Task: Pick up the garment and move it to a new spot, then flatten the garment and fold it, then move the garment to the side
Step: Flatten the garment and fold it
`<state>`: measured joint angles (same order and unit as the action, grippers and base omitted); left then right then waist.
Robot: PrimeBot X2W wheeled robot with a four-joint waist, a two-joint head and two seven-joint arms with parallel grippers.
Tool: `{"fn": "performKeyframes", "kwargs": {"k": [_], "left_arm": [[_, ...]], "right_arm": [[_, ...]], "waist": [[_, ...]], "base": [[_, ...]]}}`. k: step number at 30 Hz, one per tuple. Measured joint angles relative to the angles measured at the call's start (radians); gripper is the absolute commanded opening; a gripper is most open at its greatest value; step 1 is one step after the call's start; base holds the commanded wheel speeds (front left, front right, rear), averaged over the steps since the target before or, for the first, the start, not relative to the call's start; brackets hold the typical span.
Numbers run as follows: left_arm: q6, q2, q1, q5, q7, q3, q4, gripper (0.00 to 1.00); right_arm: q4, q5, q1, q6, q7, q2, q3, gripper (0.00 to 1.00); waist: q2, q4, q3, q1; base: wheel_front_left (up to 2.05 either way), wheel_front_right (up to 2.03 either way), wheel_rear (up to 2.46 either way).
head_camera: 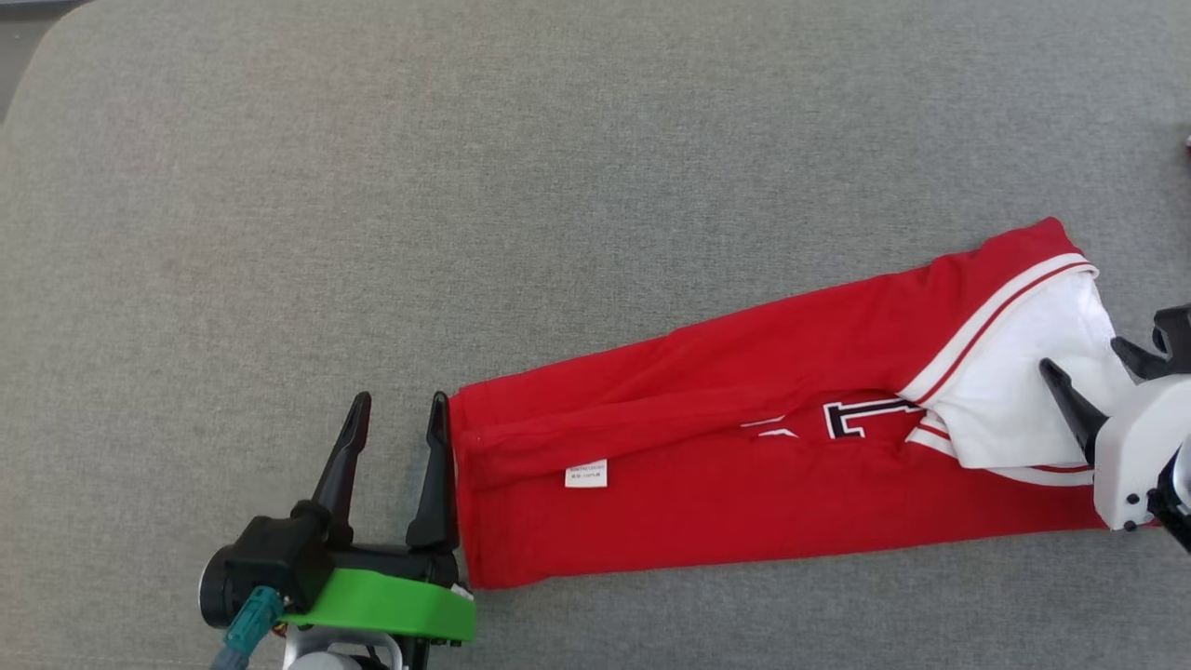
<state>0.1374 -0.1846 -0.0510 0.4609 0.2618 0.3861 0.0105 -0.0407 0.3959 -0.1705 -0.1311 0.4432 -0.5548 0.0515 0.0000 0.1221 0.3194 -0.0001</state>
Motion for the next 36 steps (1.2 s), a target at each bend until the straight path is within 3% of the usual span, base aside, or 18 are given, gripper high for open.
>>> {"fn": "performKeyframes", "kwargs": {"k": [5, 12, 16, 17, 18, 25, 32, 36], "left_arm": [[-0.083, 0.075, 0.018, -0.082, 0.001, -0.069, -0.021, 1.00], [-0.154, 0.117, 0.029, -0.142, 0.001, -0.148, -0.043, 1.00], [-0.180, 0.129, 0.029, -0.161, 0.001, -0.171, -0.052, 1.00], [-0.183, 0.129, 0.029, -0.165, 0.001, -0.176, -0.053, 1.00], [-0.188, 0.130, 0.029, -0.165, 0.001, -0.180, -0.057, 1.00], [-0.207, 0.133, 0.052, -0.182, 0.001, -0.178, -0.081, 1.00], [-0.204, 0.134, 0.082, -0.141, 0.001, -0.149, -0.093, 1.00], [-0.199, 0.134, 0.103, -0.133, 0.001, -0.145, -0.094, 1.00]], "right_arm": [[-0.111, -0.031, -0.028, 0.000, -0.016, -0.010, 0.004, 1.00], [-0.167, -0.010, -0.056, -0.001, -0.038, -0.016, 0.016, 1.00], [-0.199, 0.065, -0.084, 0.004, -0.039, -0.008, 0.064, 1.00], [-0.205, 0.101, -0.089, 0.006, -0.037, -0.007, 0.080, 0.43], [-0.207, 0.166, -0.099, 0.008, -0.027, -0.004, 0.107, 0.00], [-0.277, 0.317, -0.131, -0.001, -0.100, -0.022, 0.131, 0.00], [-0.299, 0.422, -0.070, -0.001, -0.124, -0.221, -0.053, 0.00], [-0.228, 0.446, -0.021, 0.000, -0.100, -0.318, -0.120, 0.00]], "waist": [[0.0000, 0.022, 0.022, 0.0000], [0.0000, 0.027, 0.039, 0.0000], [0.0000, 0.026, 0.040, 0.0000], [0.0000, 0.026, 0.039, 0.0000], [0.0000, 0.026, 0.037, 0.0000], [0.0000, 0.022, 0.001, 0.0000], [0.0001, 0.038, -0.059, 0.0001], [0.0001, 0.053, -0.088, 0.0001]], "base": [[0.00, 0.00, 0.00], [0.00, 0.00, 0.00], [0.00, 0.00, 0.00], [0.00, 0.00, 0.00], [0.00, 0.00, 0.00], [0.00, 0.00, 0.00], [0.00, 0.00, 0.00], [0.00, 0.00, 0.00]]}}
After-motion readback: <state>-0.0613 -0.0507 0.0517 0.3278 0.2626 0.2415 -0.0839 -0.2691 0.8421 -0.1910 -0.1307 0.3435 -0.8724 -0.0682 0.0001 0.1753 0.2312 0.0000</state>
